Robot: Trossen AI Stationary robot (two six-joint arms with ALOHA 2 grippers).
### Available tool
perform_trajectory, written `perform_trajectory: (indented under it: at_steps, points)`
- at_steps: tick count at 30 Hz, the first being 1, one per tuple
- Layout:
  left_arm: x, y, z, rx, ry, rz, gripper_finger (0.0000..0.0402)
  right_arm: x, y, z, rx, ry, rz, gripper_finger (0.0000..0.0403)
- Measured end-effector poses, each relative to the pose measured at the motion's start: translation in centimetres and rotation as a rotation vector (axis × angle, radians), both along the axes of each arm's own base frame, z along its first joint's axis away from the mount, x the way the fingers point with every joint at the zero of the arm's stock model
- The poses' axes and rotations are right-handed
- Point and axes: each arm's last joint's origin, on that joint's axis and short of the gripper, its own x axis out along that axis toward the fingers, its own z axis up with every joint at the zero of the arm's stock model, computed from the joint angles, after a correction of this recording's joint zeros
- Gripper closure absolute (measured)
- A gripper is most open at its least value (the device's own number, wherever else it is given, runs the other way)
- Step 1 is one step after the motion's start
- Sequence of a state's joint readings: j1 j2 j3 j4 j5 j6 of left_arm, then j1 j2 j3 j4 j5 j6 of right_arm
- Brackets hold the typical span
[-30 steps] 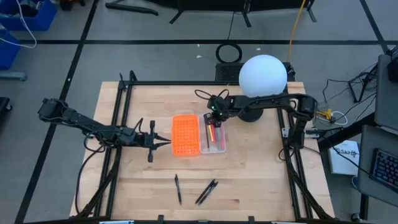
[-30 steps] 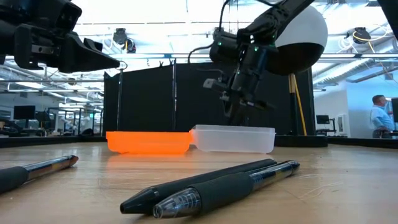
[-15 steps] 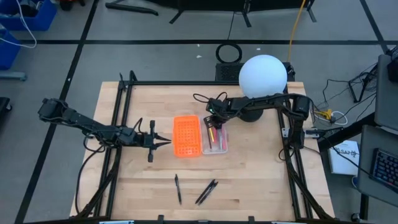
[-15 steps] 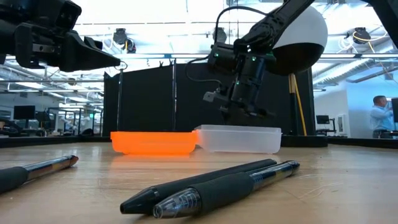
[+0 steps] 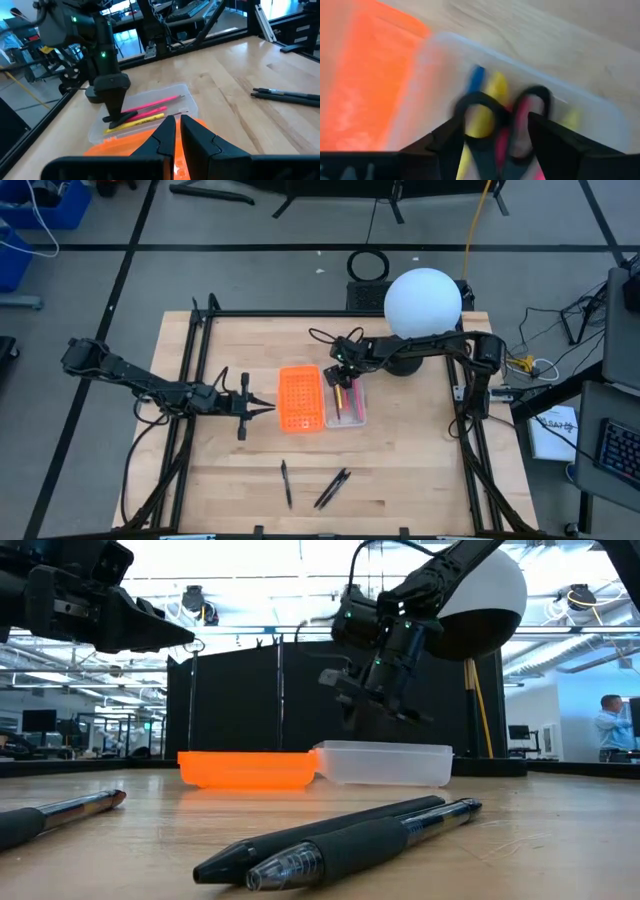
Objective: Pick & place school supplies into a supply box
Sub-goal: Put the black scissors into the orange supply box, then put the left black pen into the orange supply box
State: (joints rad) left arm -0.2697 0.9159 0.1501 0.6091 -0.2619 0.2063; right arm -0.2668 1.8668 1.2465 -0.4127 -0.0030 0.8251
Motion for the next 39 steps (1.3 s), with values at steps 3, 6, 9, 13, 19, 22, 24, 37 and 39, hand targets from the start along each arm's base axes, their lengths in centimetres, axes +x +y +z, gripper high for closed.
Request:
perform_trajectory:
  at_steps: [3,6,9,13,19,22,24,37,39]
  points:
    - [0.0,0.0,0.0,-0.002,0.002,0.0,0.0364,0.2,0.1,0.5,-0.015,-0.031,0.017,0.0188]
    - [0.0,0.0,0.0,-0.002,0.001,0.0,0.0364,0.4,0.4,1.0,-0.026,-0.069,0.029,0.0186]
    - [0.0,0.0,0.0,-0.002,0.002,0.0,0.0364,0.6,0.6,1.4,-0.029,-0.095,0.022,0.0187]
    - [0.0,0.0,0.0,-0.002,0.0,0.0,0.0364,0.5,0.8,1.4,-0.023,-0.09,0.02,0.0187]
    - [0.0,0.0,0.0,0.073,-0.002,0.001,0.0364,-0.9,2.3,4.4,-0.088,-0.077,0.072,0.0189]
    - [0.0,0.1,0.1,0.13,-0.007,0.016,0.0364,-1.8,3.8,6.5,-0.201,-0.069,0.132,0.0194]
    - [0.0,0.1,0.1,0.163,-0.01,0.013,0.0364,-2.4,5.0,8.0,-0.293,-0.075,0.205,0.0197]
    - [0.0,-0.3,3.0,0.337,-0.324,-0.103,0.0364,-5.6,10.3,11.6,-0.548,-0.371,0.573,0.0339]
    - [0.0,-0.3,3.1,0.327,-0.328,-0.102,0.0364,-6.8,11.0,11.6,-0.546,-0.392,0.617,0.0376]
